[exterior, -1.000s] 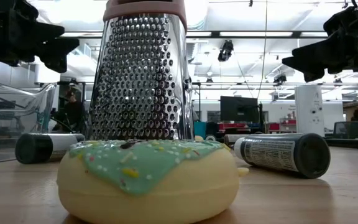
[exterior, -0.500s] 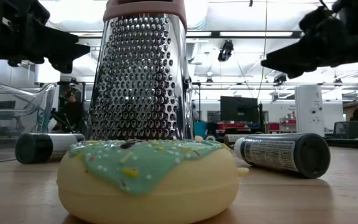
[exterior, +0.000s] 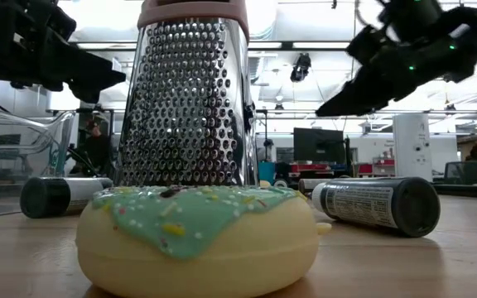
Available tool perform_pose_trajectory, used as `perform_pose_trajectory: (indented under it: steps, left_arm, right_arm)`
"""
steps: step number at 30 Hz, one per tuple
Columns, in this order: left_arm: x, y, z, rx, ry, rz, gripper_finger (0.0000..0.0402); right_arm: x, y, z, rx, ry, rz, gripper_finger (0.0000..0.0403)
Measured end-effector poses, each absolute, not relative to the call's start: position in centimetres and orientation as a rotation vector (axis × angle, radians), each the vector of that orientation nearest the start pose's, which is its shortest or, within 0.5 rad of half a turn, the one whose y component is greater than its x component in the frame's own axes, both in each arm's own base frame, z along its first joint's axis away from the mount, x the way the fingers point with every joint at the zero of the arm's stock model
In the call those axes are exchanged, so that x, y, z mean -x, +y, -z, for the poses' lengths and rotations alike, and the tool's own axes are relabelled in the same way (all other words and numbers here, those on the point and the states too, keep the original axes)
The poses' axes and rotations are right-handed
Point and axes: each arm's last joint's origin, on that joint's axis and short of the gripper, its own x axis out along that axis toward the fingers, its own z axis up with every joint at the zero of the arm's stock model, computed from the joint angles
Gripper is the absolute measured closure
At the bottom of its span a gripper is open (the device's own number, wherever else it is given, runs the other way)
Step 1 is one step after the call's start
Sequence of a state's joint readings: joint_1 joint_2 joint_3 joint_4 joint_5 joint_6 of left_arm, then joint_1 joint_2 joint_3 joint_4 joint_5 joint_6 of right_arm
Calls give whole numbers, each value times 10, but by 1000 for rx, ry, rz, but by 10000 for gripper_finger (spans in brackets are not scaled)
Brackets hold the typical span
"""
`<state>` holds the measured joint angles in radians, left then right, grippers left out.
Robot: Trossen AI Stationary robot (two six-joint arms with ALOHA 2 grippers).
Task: Pick & Place Food Item
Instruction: Put the left pink food coloring bottle into the transparent bin
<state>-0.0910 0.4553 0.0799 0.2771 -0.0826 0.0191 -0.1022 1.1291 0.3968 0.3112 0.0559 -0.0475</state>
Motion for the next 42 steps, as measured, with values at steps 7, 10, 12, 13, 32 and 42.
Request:
perform_pose_trajectory:
  steps: [7,10,12,13,32,42]
  left_arm:
    - [-129,-9,-174,-23,112,8,195]
    - [-130,-9,-173,-20,128,8,195]
    - [-130,-9,-171,-20,141,8,195]
    - [-131,-9,-171,-21,146,2,195]
    - [-154,-7,-171,106,360,-140,195]
    - [-185,-11,-191,196,617,-204,195]
  right_arm:
    - [-236,-26,-191,9,547,149,184]
    - [-237,-26,-192,0,605,143,184]
    - [-236,-26,-192,-15,628,146,184]
    - [-236,-26,-192,-22,633,148,184]
    - [-236,-26,-189,-41,636,150,184]
    - [-234,-25,-184,-45,664,151,184]
